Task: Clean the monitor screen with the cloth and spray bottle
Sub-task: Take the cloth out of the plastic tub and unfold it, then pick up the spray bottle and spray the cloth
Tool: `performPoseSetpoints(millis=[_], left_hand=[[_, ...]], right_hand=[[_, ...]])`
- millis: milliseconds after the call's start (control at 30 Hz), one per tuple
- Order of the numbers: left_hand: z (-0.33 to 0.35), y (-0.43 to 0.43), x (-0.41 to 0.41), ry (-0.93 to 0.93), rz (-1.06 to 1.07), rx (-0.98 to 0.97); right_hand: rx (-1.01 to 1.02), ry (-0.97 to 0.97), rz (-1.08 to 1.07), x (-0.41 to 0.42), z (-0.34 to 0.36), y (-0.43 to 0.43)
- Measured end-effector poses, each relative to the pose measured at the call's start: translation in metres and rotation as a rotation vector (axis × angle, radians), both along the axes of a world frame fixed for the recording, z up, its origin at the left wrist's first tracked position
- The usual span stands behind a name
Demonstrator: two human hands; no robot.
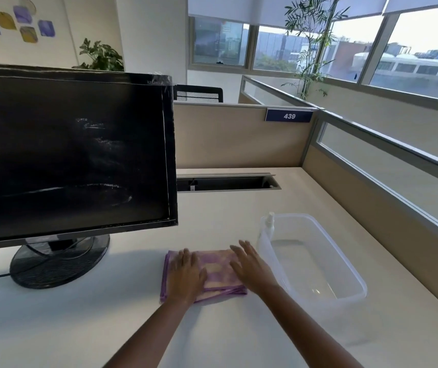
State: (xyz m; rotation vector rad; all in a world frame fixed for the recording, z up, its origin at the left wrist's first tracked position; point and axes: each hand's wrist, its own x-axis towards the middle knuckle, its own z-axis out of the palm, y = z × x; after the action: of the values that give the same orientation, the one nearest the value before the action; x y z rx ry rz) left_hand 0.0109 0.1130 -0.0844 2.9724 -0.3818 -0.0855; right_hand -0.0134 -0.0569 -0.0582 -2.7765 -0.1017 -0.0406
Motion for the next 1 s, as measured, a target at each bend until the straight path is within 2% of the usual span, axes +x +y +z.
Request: performPoseSetpoints(millis=[133,267,433,600,833,1000], left_hand=[[0.013,-0.03,0.005,-0.043,-0.02,-0.123],[0.038,-0.07,0.004,-0.063,-0.129,-0.297],[0.058,-0.111,-0.004,-0.038,-0.321,-0.365],[0.059,-0.126,-0.007,-0.02,-0.378,-0.304],[0.061,-0.123,-0.004,0.0,-0.354,-0.391],[0.067,-0.113,-0.001,-0.043,-0.301,-0.486]], right_hand=[[0.106,-0.236,0.054,0.01,0.033,-0.021],[0.104,-0.427,-0.094,0.028,0.047,-0.053],[0.137,-0.326,-0.318,0.044,0.048,-0.081],[0.276,-0.231,-0.355,0.05,0.04,-0.088],[0.305,-0.332,-0.306,0.043,0.037,-0.089],[0.324,-0.55,-0.244,0.031,0.069,-0.086]])
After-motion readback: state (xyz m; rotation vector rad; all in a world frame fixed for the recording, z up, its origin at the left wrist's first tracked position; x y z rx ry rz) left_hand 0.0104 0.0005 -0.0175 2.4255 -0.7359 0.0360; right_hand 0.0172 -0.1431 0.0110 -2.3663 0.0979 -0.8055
